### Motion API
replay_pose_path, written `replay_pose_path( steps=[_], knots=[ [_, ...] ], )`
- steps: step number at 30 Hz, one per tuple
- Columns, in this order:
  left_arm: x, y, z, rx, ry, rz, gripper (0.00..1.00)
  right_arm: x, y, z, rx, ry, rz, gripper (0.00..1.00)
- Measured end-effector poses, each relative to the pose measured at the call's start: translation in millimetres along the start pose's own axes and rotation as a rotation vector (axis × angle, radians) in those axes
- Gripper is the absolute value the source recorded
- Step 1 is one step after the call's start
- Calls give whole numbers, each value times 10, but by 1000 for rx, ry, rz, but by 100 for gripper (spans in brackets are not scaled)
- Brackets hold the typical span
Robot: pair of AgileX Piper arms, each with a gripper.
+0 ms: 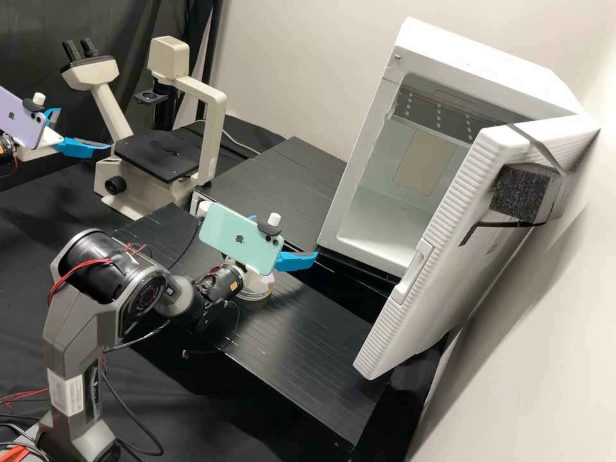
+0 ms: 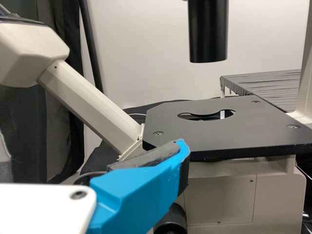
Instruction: Return the petri dish to the incubator.
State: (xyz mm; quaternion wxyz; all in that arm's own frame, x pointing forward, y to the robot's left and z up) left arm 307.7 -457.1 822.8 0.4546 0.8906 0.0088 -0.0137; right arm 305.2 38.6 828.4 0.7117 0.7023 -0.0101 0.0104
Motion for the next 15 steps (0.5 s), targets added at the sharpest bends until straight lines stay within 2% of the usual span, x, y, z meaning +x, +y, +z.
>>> replay_pose_path(
  steps=[10,15],
  knots=[
    [0,0,0,0,0,0,100,-5,-1,1,0,2,3,100],
    [0,0,0,0,0,0,100,-258,0,13,5,3,5,100]
  ],
)
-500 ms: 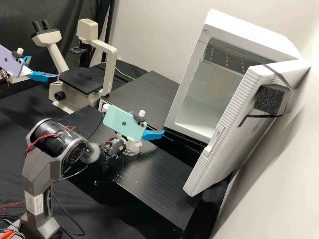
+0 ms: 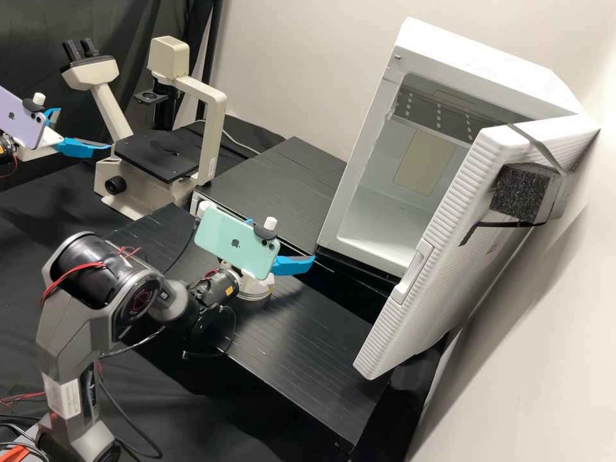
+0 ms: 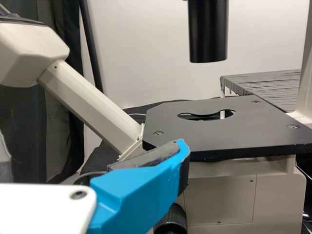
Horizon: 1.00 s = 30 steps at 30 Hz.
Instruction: Return the petri dish to the incubator.
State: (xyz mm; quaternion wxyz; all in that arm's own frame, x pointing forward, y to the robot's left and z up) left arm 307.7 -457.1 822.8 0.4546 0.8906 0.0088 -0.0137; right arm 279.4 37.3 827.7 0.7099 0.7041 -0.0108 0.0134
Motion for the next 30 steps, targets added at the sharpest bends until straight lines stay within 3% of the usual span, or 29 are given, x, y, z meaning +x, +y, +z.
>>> replay_pose_path(
  steps=[6,10,15,20,25,30],
  knots=[
    [0,0,0,0,0,0,100,-482,43,-49,32,92,90,100],
    [0,0,0,0,0,0,100,-770,-65,-36,35,128,71,100],
    [0,0,0,0,0,0,100,-1023,-237,4,42,110,2,100],
    [0,0,0,0,0,0,100,-1053,-251,9,25,64,35,100],
    [0,0,0,0,0,0,100,-1076,-210,45,37,-13,99,100],
    [0,0,0,0,0,0,100,-1088,-240,21,34,-16,94,100]
  ],
)
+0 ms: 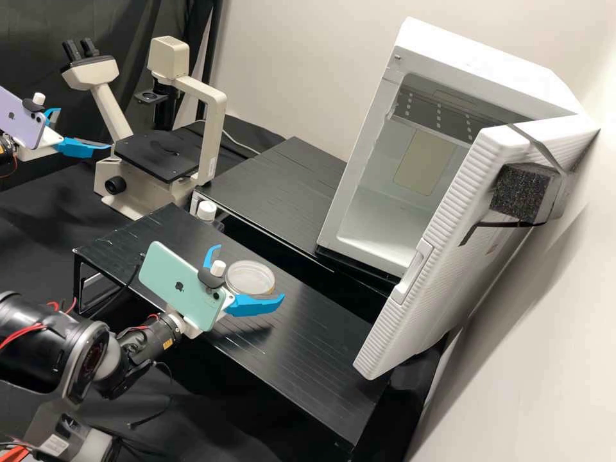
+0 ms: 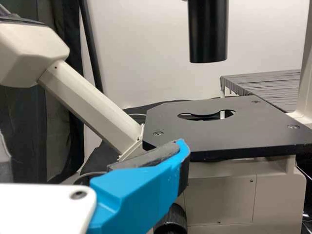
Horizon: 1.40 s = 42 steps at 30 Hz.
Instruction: Return the petri dish to the incubator.
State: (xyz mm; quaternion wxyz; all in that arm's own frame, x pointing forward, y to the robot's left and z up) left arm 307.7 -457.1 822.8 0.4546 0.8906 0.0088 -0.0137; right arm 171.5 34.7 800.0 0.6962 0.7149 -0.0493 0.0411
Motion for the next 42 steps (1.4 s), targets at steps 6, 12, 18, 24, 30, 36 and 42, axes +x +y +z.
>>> replay_pose_path(
  steps=[6,12,18,24,30,36,42],
  knots=[
    [0,0,0,0,0,0,100,13,-131,38,-16,-34,-60,100],
    [0,0,0,0,0,0,100,33,-196,88,-36,-64,-78,100],
    [0,0,0,0,0,0,100,47,-167,125,-40,-84,-58,100],
    [0,0,0,0,0,0,100,56,-166,145,-52,-92,-55,100],
    [0,0,0,0,0,0,100,87,-171,184,-84,-86,-52,100],
    [0,0,0,0,0,0,100,107,-216,222,-108,-93,-61,100],
    [0,0,0,0,0,0,100,111,-229,239,-89,-102,-67,100]
  ],
)
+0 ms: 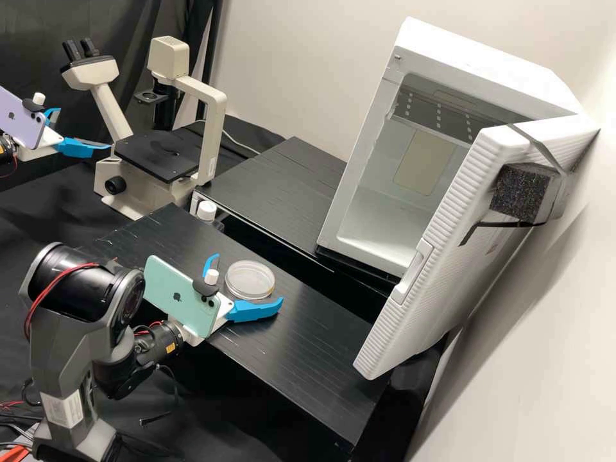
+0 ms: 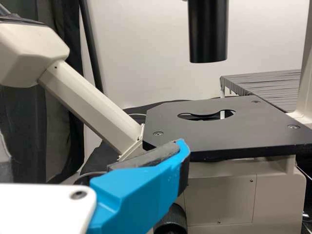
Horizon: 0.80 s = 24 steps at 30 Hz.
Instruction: Return the petri dish to the incubator.
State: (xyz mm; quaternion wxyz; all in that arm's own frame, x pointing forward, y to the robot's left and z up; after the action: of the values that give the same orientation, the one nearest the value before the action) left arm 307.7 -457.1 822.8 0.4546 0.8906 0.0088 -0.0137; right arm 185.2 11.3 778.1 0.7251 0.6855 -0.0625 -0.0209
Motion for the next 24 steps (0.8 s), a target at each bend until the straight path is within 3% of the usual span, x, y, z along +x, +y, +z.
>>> replay_pose_path(
  steps=[3,4,9,10,24],
  knots=[
    [0,0,0,0,0,0,100,4,-2,2,-1,4,-5,100],
    [0,0,0,0,0,0,100,6,-2,5,2,5,-6,0],
    [0,0,0,0,0,0,100,13,-5,12,13,7,-12,0],
    [0,0,0,0,0,0,100,16,2,18,13,9,-13,100],
    [0,0,0,0,0,0,100,15,141,15,-14,55,14,100]
  ],
)
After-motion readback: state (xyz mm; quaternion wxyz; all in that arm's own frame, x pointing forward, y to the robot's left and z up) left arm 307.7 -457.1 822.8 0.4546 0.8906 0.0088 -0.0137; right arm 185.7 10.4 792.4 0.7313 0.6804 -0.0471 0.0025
